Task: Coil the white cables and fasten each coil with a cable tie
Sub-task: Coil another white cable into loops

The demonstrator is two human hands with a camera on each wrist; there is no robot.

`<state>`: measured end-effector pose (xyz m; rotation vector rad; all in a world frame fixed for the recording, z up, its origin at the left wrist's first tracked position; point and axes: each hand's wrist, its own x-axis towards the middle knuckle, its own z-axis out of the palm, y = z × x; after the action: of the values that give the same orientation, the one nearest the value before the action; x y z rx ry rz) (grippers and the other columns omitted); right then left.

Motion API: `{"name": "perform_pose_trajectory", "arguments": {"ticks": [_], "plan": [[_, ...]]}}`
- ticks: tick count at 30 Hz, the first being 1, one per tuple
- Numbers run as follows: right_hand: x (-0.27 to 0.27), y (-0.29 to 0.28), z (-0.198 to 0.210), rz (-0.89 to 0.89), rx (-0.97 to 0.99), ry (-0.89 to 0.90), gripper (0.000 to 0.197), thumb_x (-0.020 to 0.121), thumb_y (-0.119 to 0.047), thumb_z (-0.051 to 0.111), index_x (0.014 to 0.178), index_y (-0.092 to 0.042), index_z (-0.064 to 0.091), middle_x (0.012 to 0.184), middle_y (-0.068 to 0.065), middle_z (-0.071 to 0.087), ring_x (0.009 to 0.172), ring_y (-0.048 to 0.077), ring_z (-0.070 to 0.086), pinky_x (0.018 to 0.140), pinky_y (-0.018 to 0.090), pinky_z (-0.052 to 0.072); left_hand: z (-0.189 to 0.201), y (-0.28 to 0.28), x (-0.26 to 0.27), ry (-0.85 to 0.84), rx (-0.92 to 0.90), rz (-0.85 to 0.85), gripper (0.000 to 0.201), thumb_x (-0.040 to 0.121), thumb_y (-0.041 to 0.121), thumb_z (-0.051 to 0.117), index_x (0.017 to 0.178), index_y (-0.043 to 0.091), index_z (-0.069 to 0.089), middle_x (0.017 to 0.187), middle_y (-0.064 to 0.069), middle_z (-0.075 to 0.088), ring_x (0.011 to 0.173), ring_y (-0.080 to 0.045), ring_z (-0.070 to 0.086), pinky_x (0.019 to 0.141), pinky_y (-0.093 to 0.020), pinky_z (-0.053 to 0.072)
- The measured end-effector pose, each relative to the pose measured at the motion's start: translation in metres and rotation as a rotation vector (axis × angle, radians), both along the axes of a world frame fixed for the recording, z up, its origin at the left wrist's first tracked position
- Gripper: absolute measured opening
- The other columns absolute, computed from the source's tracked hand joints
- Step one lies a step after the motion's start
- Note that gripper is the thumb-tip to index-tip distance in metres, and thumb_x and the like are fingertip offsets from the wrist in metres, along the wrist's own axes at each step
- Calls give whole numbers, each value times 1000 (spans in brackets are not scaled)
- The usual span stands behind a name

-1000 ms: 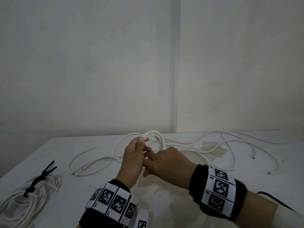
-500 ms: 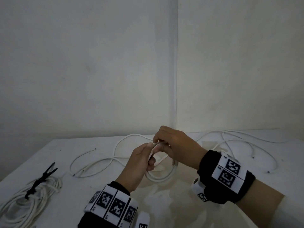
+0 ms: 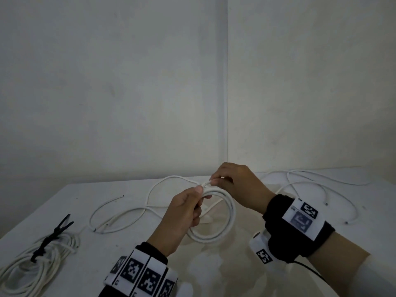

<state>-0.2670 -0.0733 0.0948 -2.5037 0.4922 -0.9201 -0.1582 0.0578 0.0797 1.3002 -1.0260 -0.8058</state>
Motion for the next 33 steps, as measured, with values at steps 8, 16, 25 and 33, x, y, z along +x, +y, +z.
{"name": "perform_pose_trajectory", "arguments": {"ticks": [8, 16, 25, 33], "plan": [[-7, -3, -1, 30, 292, 165, 14, 91, -9, 54, 88, -6, 67, 67, -2, 61, 50, -1, 52, 56, 13, 43, 6, 1, 8, -22, -80, 108, 36, 98, 23, 36, 82, 5, 63, 60, 0, 30, 43, -4, 25, 41, -16, 25], [-6, 14, -4, 76, 582, 57, 19, 98, -15, 40, 84, -15, 53, 74, 2, 58, 63, 10, 55, 62, 20, 52, 3, -2, 15, -27, -80, 167, 34, 99, 24, 34, 76, 4, 47, 64, -11, 32, 41, -4, 22, 40, -15, 24], [5, 38, -14, 165, 902, -190, 57, 81, -64, 25, 88, -19, 58, 75, 5, 51, 70, 14, 52, 72, 27, 48, 5, -6, 14, 6, -153, 230, 33, 99, 22, 32, 94, -1, 55, 64, -3, 27, 42, -3, 24, 40, -13, 25], [7, 34, -13, 99, 736, -211, 23, 98, -26, 38, 79, -14, 42, 64, -1, 46, 54, 11, 52, 62, 24, 38, 0, -6, 10, -13, -139, 199, 29, 100, 23, 31, 93, 4, 52, 63, 0, 35, 44, -2, 34, 44, -13, 32]]}}
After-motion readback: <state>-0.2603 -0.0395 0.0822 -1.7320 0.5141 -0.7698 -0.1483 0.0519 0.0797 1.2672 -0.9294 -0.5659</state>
